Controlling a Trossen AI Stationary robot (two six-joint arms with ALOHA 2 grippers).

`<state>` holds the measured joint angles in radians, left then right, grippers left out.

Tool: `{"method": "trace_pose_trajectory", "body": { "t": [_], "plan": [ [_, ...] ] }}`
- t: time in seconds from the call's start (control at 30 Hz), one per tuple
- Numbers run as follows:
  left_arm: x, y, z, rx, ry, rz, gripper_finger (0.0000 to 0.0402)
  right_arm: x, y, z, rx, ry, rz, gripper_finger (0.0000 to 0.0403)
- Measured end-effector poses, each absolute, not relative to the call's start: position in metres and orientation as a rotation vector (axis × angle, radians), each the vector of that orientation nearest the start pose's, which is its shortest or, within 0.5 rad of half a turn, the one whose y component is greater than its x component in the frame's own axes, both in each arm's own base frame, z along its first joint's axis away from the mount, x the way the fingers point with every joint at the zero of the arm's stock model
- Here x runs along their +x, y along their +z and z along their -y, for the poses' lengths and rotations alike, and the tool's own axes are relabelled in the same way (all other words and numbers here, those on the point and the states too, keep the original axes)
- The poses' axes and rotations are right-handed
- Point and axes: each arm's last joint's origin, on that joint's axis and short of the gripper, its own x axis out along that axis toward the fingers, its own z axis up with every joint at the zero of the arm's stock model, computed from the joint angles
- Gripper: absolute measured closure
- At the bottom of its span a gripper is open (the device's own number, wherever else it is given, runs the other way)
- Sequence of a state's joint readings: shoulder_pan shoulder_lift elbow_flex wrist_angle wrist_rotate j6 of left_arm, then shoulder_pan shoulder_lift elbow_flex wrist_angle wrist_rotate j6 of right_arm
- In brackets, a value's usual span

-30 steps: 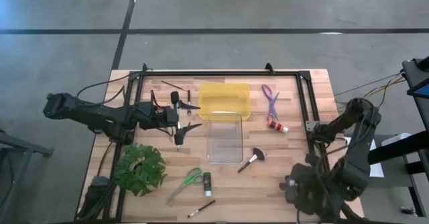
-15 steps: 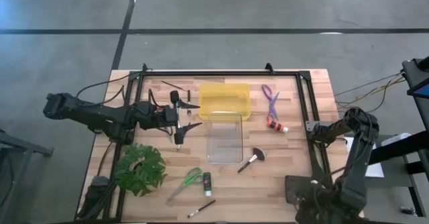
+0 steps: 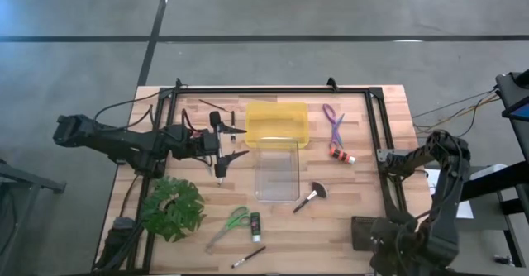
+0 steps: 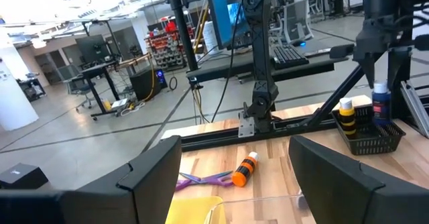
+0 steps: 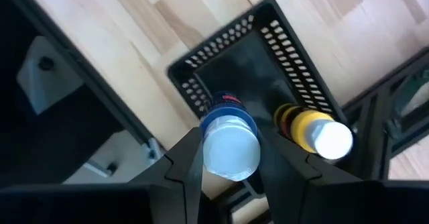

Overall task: Pick & Place Paint Supplies
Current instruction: Put the blue paint bottle into the black bin

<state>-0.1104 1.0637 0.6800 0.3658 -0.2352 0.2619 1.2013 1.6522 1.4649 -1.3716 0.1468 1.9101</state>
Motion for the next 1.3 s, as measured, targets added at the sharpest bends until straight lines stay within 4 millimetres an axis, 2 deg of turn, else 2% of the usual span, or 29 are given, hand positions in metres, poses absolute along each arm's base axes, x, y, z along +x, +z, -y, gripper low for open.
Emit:
{"method": "trace_pose_trajectory", "body": {
  "t": [0.57, 1.03, 1.3],
  "plan": [
    [0.237, 0.296, 0.019, 0.266, 0.121, -0.035, 0.0116, 0.089, 0.253, -0.258, 0.633, -0.521, -1.386, 0.0292],
    [0.237, 0.296, 0.019, 0.266, 0.122, -0.035, 0.0116, 0.082, 0.247, -0.258, 0.623, -0.534, -1.396, 0.0292],
    [0.237, 0.296, 0.019, 0.266, 0.122, -0.037, 0.0116, 0.082, 0.237, -0.257, 0.622, -0.532, -1.408, 0.0292]
  ]
}}
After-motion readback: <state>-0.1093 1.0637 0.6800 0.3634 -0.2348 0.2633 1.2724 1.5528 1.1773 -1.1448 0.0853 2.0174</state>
